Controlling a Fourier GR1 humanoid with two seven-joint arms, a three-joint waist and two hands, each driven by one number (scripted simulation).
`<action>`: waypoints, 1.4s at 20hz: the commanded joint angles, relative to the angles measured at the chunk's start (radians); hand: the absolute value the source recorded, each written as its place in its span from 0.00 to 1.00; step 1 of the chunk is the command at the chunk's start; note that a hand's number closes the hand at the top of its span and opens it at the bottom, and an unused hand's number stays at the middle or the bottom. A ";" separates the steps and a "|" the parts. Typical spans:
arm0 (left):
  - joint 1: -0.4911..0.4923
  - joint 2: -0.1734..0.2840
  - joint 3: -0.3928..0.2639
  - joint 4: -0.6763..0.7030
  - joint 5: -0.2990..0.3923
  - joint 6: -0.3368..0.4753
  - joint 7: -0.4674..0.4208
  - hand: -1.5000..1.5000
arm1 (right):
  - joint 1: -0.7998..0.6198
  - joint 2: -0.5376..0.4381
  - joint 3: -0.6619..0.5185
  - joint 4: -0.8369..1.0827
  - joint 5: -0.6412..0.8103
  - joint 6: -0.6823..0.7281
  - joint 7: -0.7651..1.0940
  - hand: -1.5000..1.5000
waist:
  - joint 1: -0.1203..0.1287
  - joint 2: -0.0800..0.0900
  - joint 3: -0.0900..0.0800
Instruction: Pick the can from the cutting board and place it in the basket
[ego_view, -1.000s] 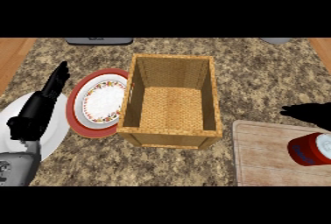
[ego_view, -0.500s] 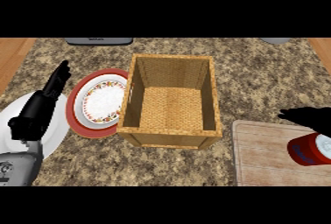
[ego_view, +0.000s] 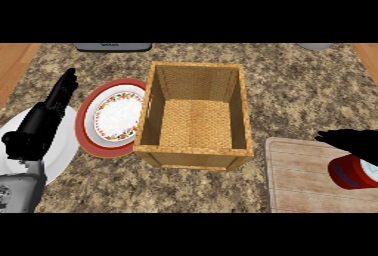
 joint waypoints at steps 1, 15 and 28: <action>0.015 -0.022 0.014 -0.009 -0.021 0.003 -0.011 0.50 | -0.014 0.027 -0.012 0.064 0.058 -0.004 -0.042 0.00 | 0.002 0.000 0.000; -0.012 -0.022 0.043 0.007 -0.025 -0.045 -0.025 0.50 | -0.051 0.075 -0.021 0.272 0.128 -0.132 -0.155 1.00 | 0.007 0.003 0.001; -0.026 -0.014 0.052 0.003 -0.035 -0.055 -0.020 0.50 | -0.082 0.274 -0.177 0.347 0.176 -0.374 0.127 1.00 | 0.016 0.006 0.003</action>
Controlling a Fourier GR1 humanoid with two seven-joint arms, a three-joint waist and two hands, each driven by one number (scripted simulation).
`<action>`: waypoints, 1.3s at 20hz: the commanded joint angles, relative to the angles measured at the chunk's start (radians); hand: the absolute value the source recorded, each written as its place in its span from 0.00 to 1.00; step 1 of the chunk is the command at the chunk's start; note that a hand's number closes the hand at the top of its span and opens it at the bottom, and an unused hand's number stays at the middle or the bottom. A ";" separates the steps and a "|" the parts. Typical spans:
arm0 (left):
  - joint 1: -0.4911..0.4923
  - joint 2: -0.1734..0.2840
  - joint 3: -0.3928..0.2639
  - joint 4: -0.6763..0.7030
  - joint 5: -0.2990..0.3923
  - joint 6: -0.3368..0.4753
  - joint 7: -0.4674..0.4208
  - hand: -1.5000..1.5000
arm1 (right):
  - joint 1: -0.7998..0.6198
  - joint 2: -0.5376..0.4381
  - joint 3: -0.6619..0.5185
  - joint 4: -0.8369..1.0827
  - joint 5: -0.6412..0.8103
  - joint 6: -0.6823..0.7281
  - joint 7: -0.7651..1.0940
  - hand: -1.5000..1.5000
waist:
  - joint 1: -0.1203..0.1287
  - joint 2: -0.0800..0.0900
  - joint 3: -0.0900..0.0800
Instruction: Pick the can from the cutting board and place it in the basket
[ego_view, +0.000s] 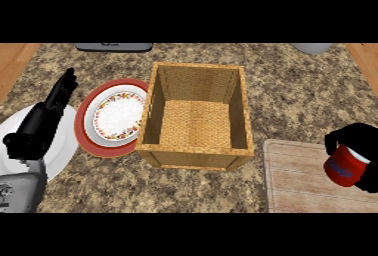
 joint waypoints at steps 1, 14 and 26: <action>0.003 -0.028 -0.030 -0.037 -0.015 0.016 0.032 0.50 | -0.042 0.129 -0.117 0.091 0.003 -0.115 0.231 1.00 | 0.011 0.015 0.027; 0.011 -0.002 0.014 0.014 0.000 0.001 0.011 0.50 | -0.244 0.268 -0.397 -0.123 -0.323 -0.253 0.222 1.00 | -0.020 0.002 0.024; -0.030 0.005 0.024 0.028 -0.005 -0.005 0.011 0.50 | -0.537 0.339 -0.388 -0.514 -0.665 0.107 0.646 1.00 | -0.017 0.006 0.022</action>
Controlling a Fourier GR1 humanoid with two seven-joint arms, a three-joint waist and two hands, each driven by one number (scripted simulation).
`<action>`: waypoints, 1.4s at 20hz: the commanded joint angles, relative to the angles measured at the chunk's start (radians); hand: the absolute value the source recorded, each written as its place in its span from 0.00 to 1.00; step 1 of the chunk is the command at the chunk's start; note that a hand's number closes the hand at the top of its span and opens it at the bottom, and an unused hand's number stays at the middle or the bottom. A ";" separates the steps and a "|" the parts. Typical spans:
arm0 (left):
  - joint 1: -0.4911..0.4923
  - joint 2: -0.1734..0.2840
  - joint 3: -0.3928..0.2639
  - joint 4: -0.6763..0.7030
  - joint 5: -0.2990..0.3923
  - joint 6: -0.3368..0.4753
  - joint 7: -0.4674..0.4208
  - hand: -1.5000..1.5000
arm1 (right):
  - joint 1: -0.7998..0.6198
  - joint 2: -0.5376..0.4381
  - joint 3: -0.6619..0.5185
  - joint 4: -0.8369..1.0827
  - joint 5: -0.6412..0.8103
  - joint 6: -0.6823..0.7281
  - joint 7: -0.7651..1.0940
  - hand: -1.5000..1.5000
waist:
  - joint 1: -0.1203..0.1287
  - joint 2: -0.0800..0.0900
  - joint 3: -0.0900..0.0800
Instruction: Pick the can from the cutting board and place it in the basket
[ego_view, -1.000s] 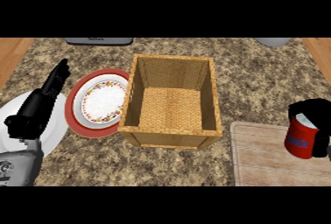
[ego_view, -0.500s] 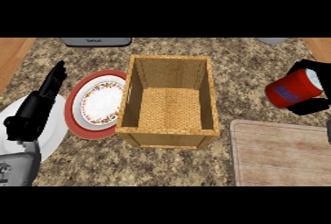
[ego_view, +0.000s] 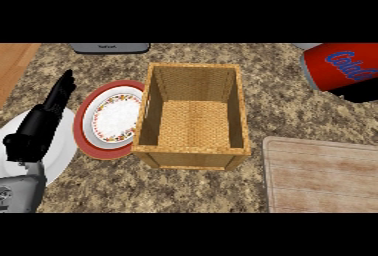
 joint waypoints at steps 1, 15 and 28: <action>-0.025 0.006 0.014 0.044 0.000 -0.002 -0.023 0.50 | -0.166 0.053 0.044 -0.118 -0.105 0.113 0.236 1.00 | 0.002 0.001 -0.001; -0.079 -0.022 -0.011 0.016 -0.015 -0.002 0.051 0.50 | -0.500 0.251 0.246 -0.007 -0.139 0.055 0.752 1.00 | 0.018 0.010 0.001; -0.055 -0.037 -0.009 0.015 -0.014 -0.007 0.024 0.50 | -0.522 0.264 0.437 0.143 -0.069 0.159 0.870 1.00 | 0.013 0.008 0.001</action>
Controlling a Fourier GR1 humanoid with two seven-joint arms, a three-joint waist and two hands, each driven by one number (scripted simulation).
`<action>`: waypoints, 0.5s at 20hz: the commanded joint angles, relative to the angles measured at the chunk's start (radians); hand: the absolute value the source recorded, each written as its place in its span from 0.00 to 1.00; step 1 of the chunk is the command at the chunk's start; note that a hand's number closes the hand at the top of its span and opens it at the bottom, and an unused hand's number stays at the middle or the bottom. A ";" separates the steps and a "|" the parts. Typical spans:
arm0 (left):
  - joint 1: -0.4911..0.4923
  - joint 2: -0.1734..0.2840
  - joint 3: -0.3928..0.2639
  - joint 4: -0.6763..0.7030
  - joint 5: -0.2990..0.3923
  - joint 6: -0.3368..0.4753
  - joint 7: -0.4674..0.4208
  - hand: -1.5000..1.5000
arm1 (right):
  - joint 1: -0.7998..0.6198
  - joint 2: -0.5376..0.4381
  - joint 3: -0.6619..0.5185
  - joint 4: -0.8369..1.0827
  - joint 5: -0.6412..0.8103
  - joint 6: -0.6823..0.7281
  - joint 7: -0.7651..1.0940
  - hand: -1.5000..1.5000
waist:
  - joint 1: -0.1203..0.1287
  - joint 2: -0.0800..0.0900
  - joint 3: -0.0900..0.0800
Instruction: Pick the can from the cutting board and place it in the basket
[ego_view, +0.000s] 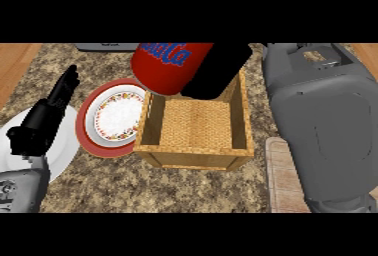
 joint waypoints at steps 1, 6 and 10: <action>0.001 -0.013 -0.008 -0.020 -0.010 0.014 0.022 0.50 | 0.001 -0.051 0.087 0.054 0.061 0.095 0.047 1.00 | 0.001 0.000 0.000; -0.016 0.038 0.050 0.050 0.038 -0.040 -0.033 0.50 | 0.009 -0.093 0.142 -0.014 0.092 0.158 0.058 1.00 | -0.009 -0.002 0.000; 0.005 0.016 0.035 0.022 0.011 -0.013 -0.005 0.50 | 0.039 -0.113 0.120 0.031 0.051 0.218 0.000 0.00 | -0.004 0.000 0.001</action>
